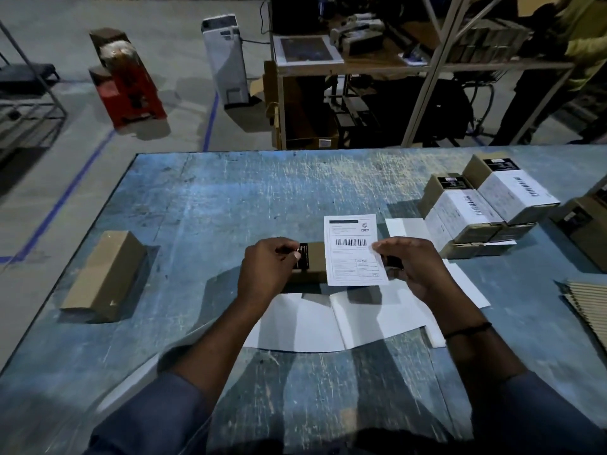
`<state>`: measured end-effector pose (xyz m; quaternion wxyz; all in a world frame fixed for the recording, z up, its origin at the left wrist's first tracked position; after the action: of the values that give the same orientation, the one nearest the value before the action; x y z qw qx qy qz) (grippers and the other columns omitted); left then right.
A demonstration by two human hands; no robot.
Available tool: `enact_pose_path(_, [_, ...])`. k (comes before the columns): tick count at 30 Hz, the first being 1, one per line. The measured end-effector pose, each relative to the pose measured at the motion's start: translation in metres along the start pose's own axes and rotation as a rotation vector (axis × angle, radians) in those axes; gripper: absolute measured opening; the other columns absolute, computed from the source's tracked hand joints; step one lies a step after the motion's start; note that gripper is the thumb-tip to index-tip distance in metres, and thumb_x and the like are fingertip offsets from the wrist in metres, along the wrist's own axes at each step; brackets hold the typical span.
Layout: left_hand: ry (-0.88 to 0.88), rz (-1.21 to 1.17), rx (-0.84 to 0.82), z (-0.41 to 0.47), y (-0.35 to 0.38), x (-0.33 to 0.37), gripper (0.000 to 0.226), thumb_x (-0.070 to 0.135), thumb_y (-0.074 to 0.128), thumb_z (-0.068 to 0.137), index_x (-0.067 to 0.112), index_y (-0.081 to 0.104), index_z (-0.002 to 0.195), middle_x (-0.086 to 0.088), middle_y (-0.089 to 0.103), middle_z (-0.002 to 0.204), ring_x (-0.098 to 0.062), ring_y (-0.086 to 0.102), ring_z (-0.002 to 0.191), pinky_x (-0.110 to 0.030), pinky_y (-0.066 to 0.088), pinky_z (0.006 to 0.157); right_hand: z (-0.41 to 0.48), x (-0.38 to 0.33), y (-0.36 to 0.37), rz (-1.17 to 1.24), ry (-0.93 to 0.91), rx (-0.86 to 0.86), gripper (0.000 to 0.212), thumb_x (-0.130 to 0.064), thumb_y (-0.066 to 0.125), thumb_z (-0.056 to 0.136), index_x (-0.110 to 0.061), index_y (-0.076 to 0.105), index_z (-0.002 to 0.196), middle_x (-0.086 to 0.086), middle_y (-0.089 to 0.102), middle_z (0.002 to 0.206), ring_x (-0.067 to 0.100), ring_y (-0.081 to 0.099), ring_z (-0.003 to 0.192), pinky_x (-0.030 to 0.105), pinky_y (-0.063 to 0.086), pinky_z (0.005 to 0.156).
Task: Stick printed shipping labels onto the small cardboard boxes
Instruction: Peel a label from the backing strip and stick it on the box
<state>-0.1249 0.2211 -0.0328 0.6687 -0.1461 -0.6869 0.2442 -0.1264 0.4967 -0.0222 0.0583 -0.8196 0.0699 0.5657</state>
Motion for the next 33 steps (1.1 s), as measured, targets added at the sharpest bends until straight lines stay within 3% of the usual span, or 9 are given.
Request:
enact_pose_path(4, [-0.016, 0.023, -0.002, 0.01, 0.007, -0.006, 0.012, 0.018, 0.083, 0.081, 0.025, 0.081, 0.09, 0.01, 0.077, 0.092, -0.004, 0.071, 0.083, -0.026, 0.058, 0.081, 0.013, 0.006, 0.014, -0.045, 0.059, -0.012, 0.018, -0.01, 0.083, 0.077, 0.001, 0.078, 0.091, 0.023, 0.067, 0.08, 0.027, 0.057, 0.073, 0.03, 0.04, 0.059])
enact_pose_path(7, [-0.035, 0.022, -0.009, 0.014, 0.006, -0.007, 0.012, 0.016, 0.086, 0.078, 0.024, 0.08, 0.086, 0.011, 0.075, 0.083, 0.003, 0.068, 0.075, -0.018, 0.053, 0.071, 0.018, 0.009, 0.022, -0.062, 0.085, -0.018, 0.02, -0.01, 0.083, 0.077, 0.002, 0.078, 0.092, 0.013, 0.065, 0.074, 0.022, 0.051, 0.065, 0.026, 0.033, 0.055])
enact_pose_path(11, [-0.035, 0.021, -0.015, 0.018, 0.007, -0.007, 0.011, 0.017, 0.087, 0.075, 0.022, 0.079, 0.081, 0.015, 0.073, 0.076, 0.009, 0.065, 0.069, -0.003, 0.044, 0.059, 0.021, 0.011, 0.028, -0.095, 0.103, -0.007, 0.018, -0.014, 0.085, 0.076, -0.003, 0.08, 0.091, 0.013, 0.067, 0.076, 0.021, 0.048, 0.065, 0.027, 0.033, 0.055])
enact_pose_path(21, [-0.039, 0.066, -0.007, 0.022, 0.013, -0.009, 0.011, 0.021, 0.087, 0.075, 0.024, 0.076, 0.077, 0.015, 0.072, 0.074, 0.002, 0.067, 0.069, -0.013, 0.046, 0.061, 0.024, 0.017, 0.034, -0.156, 0.105, 0.031, 0.012, -0.015, 0.085, 0.076, -0.009, 0.078, 0.084, 0.007, 0.069, 0.069, 0.019, 0.051, 0.06, 0.027, 0.038, 0.057])
enact_pose_path(30, [-0.052, 0.068, -0.013, 0.022, 0.013, -0.007, 0.011, 0.023, 0.087, 0.076, 0.023, 0.076, 0.077, 0.015, 0.072, 0.073, 0.003, 0.066, 0.069, -0.012, 0.046, 0.061, 0.028, 0.02, 0.031, -0.152, 0.111, 0.039, 0.013, -0.016, 0.086, 0.075, -0.01, 0.078, 0.083, 0.015, 0.072, 0.079, 0.022, 0.055, 0.066, 0.034, 0.04, 0.065])
enact_pose_path(33, [-0.056, 0.078, -0.012, 0.023, 0.013, -0.007, 0.012, 0.024, 0.087, 0.076, 0.023, 0.076, 0.077, 0.015, 0.072, 0.073, 0.003, 0.066, 0.069, -0.012, 0.046, 0.06, 0.027, 0.02, 0.032, -0.156, 0.107, 0.039, 0.017, -0.017, 0.086, 0.074, -0.008, 0.078, 0.086, 0.026, 0.073, 0.087, 0.024, 0.056, 0.069, 0.034, 0.039, 0.065])
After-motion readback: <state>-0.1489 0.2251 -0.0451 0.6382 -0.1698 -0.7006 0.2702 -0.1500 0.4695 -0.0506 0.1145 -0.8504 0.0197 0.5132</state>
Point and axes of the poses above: each hand's wrist, its own z-axis towards the middle knuckle, its own y-axis out of the palm, x = y × z, the point moved 1 cm from there along z, towards the middle knuckle
